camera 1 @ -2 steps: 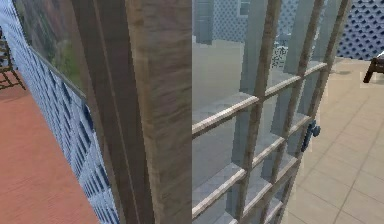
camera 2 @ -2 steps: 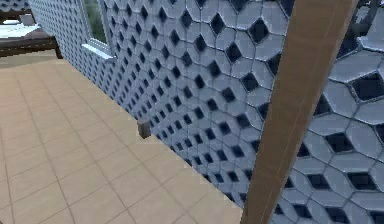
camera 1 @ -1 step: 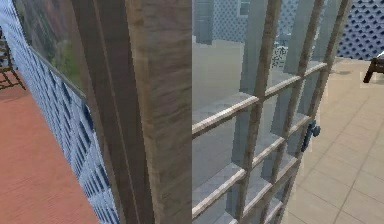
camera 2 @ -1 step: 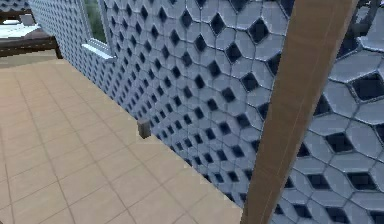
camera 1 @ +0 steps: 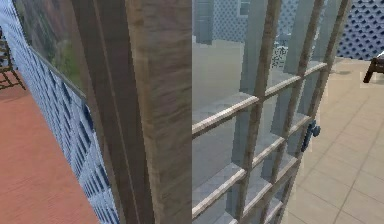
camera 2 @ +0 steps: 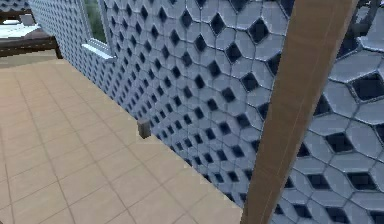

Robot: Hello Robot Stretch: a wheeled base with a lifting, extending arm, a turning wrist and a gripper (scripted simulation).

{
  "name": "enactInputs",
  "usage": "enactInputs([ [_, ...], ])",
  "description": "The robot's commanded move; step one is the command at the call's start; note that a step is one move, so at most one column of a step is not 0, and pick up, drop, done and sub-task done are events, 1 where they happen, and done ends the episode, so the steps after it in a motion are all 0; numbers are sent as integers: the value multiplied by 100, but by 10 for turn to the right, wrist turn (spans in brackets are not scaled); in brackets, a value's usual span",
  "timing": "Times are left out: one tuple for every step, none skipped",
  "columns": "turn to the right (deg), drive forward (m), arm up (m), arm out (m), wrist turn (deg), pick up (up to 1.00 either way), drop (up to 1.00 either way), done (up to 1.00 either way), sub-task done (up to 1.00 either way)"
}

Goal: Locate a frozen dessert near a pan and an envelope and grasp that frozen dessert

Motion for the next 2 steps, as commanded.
enactInputs([
  [450, 0, 0, 0, 0, 0, 0, 0, 0],
  [-30, 0, 0, 0, 0, 0, 0, 0, 0],
])
